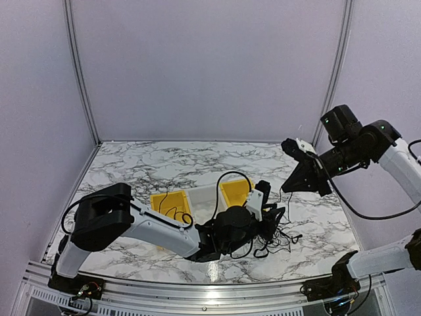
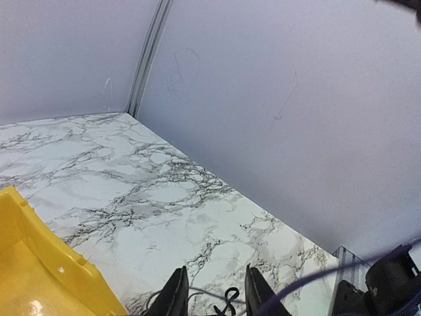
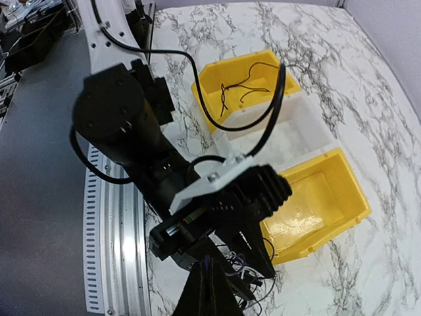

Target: Untangle the cables

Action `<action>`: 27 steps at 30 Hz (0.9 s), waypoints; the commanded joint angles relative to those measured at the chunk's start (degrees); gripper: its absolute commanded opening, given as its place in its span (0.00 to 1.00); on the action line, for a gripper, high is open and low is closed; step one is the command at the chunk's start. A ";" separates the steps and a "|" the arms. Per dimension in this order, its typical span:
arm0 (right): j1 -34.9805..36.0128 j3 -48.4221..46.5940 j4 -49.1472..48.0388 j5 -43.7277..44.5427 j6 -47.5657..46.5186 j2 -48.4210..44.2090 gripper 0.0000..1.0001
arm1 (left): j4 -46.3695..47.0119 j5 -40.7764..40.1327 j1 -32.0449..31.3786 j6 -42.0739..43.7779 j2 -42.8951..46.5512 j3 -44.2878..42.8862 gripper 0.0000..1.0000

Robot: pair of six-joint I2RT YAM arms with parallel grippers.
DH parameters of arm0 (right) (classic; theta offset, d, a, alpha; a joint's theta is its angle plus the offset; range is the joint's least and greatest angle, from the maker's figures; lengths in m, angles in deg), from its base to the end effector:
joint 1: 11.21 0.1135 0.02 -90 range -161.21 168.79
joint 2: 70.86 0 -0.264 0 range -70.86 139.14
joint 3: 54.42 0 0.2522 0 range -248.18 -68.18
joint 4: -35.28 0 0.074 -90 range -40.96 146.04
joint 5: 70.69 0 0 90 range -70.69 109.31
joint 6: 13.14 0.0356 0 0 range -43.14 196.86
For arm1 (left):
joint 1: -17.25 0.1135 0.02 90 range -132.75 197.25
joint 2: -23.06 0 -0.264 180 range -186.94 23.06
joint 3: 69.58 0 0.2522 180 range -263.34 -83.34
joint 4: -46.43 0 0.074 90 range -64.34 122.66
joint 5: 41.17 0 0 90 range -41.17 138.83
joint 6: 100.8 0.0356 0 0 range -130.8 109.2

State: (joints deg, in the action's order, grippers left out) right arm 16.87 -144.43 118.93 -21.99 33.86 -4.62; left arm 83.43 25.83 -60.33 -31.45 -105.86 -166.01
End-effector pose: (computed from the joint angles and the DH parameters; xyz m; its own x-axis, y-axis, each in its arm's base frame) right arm 0.1610 0.1125 0.3696 -0.1177 -0.6435 -0.7563 -0.9928 0.0931 0.0753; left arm 0.1222 -0.4902 0.1918 -0.2717 -0.2758 -0.9220 0.7688 0.5141 -0.3803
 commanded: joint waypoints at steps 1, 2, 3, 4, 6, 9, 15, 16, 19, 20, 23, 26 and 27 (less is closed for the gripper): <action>0.41 -13.45 7.87 -6.32 -7.96 2.55 0.00 | 1.36 4.11 -0.03 -0.85 -3.36 -1.93 0.29; 0.31 -16.58 8.78 -6.91 -8.31 3.73 0.00 | 1.43 5.62 -0.03 -0.77 -3.77 -1.96 0.28; 0.25 -19.57 8.85 -6.99 -8.47 4.48 0.00 | 1.63 7.20 -0.03 -0.69 -4.12 -2.01 0.27; 0.24 -23.21 8.86 -6.96 -8.72 5.21 0.00 | 2.06 9.37 -0.05 0.02 -4.52 -2.16 0.27; 0.31 -29.25 8.87 -6.72 -9.04 6.59 0.00 | 2.23 11.49 -0.09 0.23 -5.58 -2.63 0.23; 0.31 -40.07 8.62 -5.37 -9.18 8.86 0.00 | 2.32 11.44 -0.08 -0.73 -6.76 -2.58 0.19; 0.31 -50.85 -0.91 -0.91 -3.34 9.70 0.00 | 2.24 10.55 -0.03 -2.11 -9.04 -2.08 0.11; 0.27 -52.52 -2.90 0.03 -2.51 9.89 0.00 | 2.24 10.76 0.02 -2.20 -9.33 -1.98 0.11; 0.26 -57.10 -6.97 2.78 0.41 10.67 0.00 | 2.24 11.01 0.02 -2.21 -10.30 -1.39 0.09; 0.31 -58.34 -8.16 3.54 1.05 10.92 0.00 | 2.24 10.97 -0.01 -2.36 -10.50 -1.28 0.09; 0.31 -63.16 -11.73 6.42 3.05 12.14 0.00 | 2.23 11.31 0.06 -2.69 -11.31 -1.24 0.08; 0.27 -67.50 -14.96 8.80 4.32 13.63 0.00 | 2.24 11.70 0.15 -2.94 -11.85 -1.26 0.08; 0.30 -68.51 -15.98 9.57 4.64 13.99 0.00 | 2.24 11.70 0.17 -2.97 -12.02 -1.26 0.07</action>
State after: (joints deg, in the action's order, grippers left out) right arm 16.89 -208.42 110.89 -17.14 34.93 8.01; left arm 84.69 36.45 -60.27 -33.96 -115.63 -166.97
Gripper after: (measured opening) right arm 0.007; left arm 0.081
